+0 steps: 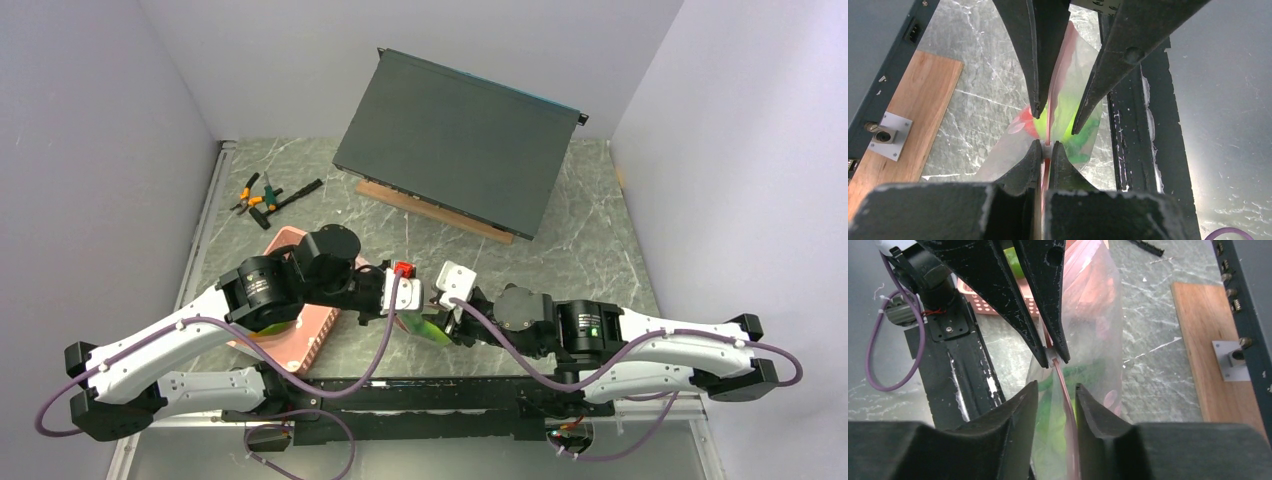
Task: Place the food in the zip-top bag and seal the zipper
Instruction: Zip the zipper food storage bag at the center of the board.
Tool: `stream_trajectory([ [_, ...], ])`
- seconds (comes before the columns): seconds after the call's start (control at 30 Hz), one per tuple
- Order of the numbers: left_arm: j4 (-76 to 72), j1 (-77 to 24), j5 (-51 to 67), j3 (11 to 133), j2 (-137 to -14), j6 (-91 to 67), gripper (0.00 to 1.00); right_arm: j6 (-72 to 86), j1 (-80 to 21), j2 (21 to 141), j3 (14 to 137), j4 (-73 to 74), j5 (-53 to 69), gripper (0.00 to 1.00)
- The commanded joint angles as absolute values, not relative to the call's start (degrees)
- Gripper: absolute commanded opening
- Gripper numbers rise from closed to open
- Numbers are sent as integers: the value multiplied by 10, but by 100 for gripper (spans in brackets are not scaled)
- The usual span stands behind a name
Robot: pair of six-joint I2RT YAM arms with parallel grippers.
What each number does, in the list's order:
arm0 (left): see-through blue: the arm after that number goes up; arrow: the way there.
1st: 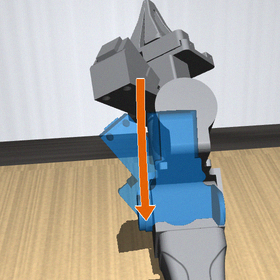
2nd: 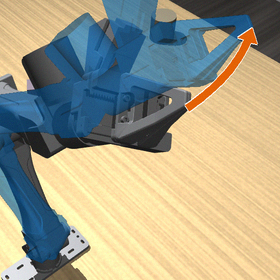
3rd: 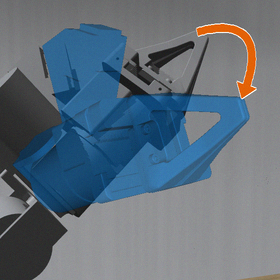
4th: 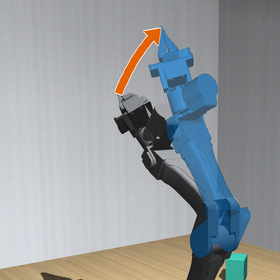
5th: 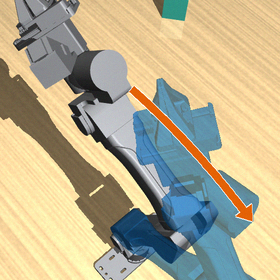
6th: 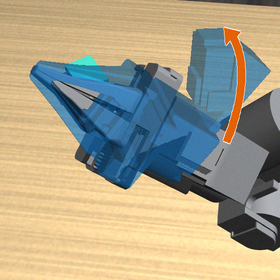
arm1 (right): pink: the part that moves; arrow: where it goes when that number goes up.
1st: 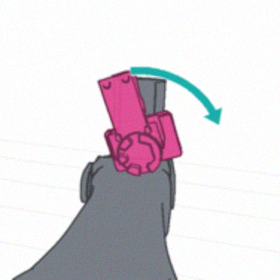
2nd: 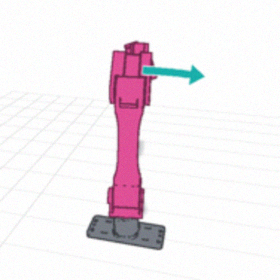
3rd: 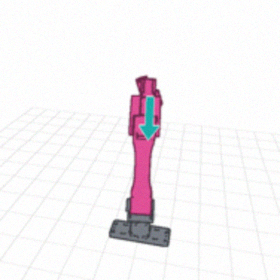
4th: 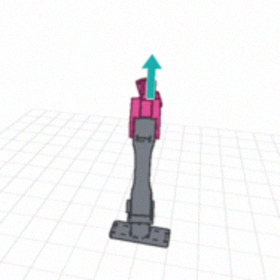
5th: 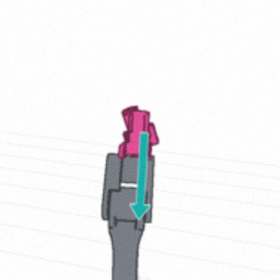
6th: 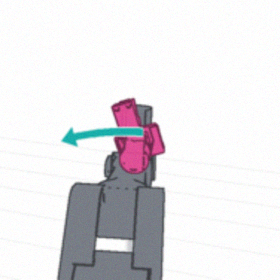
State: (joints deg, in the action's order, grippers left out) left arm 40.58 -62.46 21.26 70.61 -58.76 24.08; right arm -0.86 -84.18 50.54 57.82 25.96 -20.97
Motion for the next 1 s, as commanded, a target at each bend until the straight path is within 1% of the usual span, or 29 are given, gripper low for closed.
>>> stream_trajectory([
  [0.0, 391, -629, 205, 723, -577, 236, 0, -28, -841, 512, 611, 264, -216, 27],
  [0.03, 390, -628, 204, 722, -576, 237, 0, -30, -841, 514, 612, 264, -215, 23],
  [0.1, 389, -628, 201, 719, -575, 238, 0, -34, -841, 521, 615, 266, -219, 21],
  [0.13, 388, -628, 201, 719, -574, 239, 0, -35, -841, 524, 616, 269, -222, 18],
  [0.17, 387, -628, 200, 717, -574, 239, 0, -37, -840, 526, 616, 270, -226, 13],
  [0.23, 387, -629, 196, 716, -573, 241, 0, -38, -840, 531, 619, 273, -243, 0],
  [0.37, 396, -629, 173, 709, -567, 255, 0, -32, -841, 529, 608, 274, -292, 0],
  [0.47, 401, -619, 155, 697, -551, 276, 0, -45, -842, 502, 596, 278, -259, 0],
  [0.6, 417, -576, 170, 693, -527, 294, 0, -50, -842, 438, 546, 233, -305, 0],
  [0.67, 424, -561, 155, 685, -512, 307, 0, -52, -841, 414, 530, 225, -333, 0],
  [0.77, 426, -536, 140, 666, -487, 318, 0, -53, -842, 392, 522, 222, -348, 0],
  [0.97, 435, -471, 147, 623, -440, 337, 0, -65, -842, 363, 524, 245, -365, 0],
])
